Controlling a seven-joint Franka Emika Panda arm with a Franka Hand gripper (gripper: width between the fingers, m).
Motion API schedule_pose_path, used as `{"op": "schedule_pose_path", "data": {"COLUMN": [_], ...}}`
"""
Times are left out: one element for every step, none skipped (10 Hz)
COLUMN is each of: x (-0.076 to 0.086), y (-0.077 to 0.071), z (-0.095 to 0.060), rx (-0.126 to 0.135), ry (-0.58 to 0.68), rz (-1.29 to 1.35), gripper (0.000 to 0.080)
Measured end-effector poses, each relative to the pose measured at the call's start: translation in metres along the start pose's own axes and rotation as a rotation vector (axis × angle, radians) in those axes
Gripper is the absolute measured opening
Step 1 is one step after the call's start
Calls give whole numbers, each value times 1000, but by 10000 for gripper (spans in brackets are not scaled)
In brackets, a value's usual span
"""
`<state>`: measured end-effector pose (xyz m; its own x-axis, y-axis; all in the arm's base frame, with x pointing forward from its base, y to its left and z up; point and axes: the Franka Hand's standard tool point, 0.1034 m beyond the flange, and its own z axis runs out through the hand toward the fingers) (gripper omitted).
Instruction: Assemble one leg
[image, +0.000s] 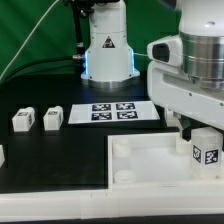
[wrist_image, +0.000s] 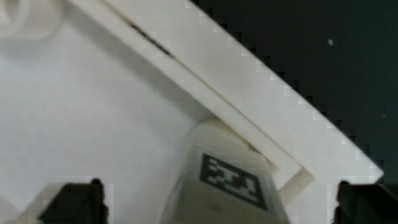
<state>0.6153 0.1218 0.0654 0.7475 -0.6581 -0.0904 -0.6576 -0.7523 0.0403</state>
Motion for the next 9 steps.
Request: {"op": "schedule_pose_path", "data": {"x": [0,0,1,2,3,4,7,7,7], "y": [1,1,1,2,3,4,5,5,5], "z": [0,0,0,0,0,-1,-1,-1,-1], "rx": [-7,-11,-12,-13,-14,-16,-20,-25,-24], "ry": [5,8,8,7,6,4,5,6,9], "rz": [-136,-233,-319,-463,-566,-643,-786,-882,-880], "gripper": [648,648,648,648,648,648,648,648,648]}}
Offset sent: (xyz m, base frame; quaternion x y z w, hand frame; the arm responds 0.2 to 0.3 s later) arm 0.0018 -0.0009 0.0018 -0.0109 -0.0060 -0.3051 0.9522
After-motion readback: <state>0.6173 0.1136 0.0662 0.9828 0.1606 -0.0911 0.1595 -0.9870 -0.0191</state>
